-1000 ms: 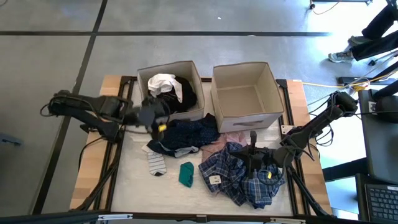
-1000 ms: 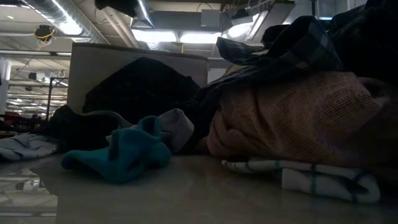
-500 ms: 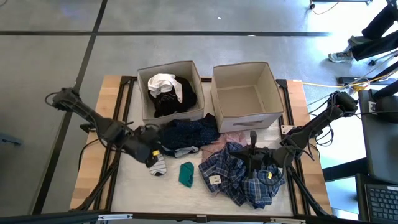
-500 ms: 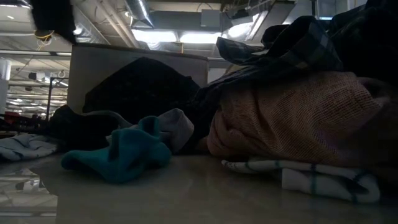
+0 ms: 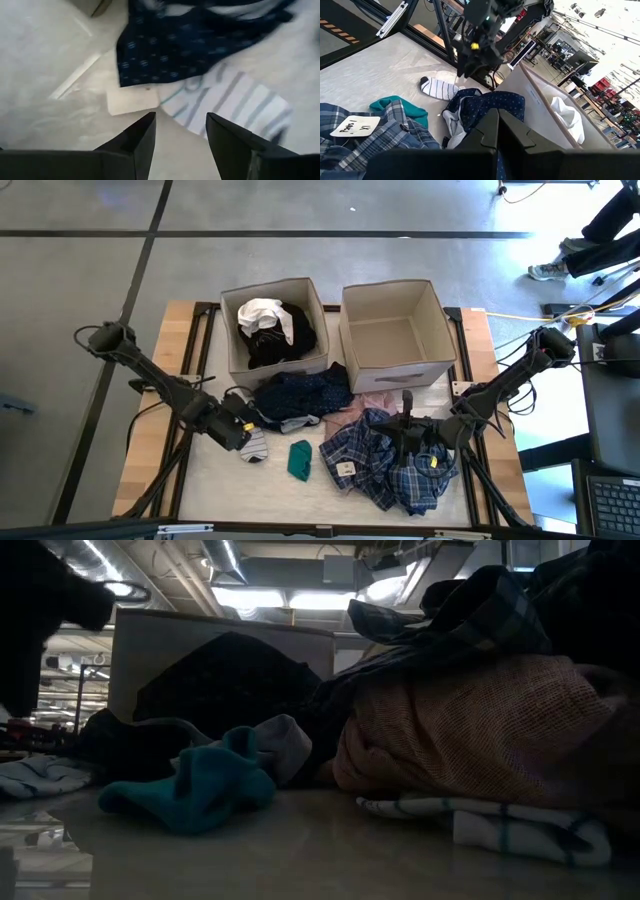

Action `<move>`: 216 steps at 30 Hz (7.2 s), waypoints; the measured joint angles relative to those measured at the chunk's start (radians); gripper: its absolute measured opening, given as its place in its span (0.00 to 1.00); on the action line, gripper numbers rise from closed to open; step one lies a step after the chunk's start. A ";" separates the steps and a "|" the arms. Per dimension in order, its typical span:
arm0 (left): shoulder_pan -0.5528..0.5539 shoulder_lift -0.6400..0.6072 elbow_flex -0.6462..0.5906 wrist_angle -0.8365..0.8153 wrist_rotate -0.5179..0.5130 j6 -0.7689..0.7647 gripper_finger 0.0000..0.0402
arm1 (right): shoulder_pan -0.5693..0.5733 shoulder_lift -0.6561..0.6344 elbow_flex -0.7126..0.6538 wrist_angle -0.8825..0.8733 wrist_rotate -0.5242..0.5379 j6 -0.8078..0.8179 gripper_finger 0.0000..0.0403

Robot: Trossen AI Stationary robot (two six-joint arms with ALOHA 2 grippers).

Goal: Sort clothes
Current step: Put the white sock into the left laundry organizer

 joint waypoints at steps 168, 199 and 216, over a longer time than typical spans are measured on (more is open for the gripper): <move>0.050 0.822 0.589 0.680 -0.164 0.949 0.38 | -0.085 0.000 0.000 -0.047 -0.068 0.191 0.03; 0.075 0.954 0.584 0.912 -0.221 1.000 0.24 | -0.085 0.000 0.000 -0.047 -0.082 0.252 0.03; 0.032 0.835 0.575 0.727 -0.171 1.039 0.02 | -0.085 0.000 0.000 -0.048 -0.098 0.252 0.03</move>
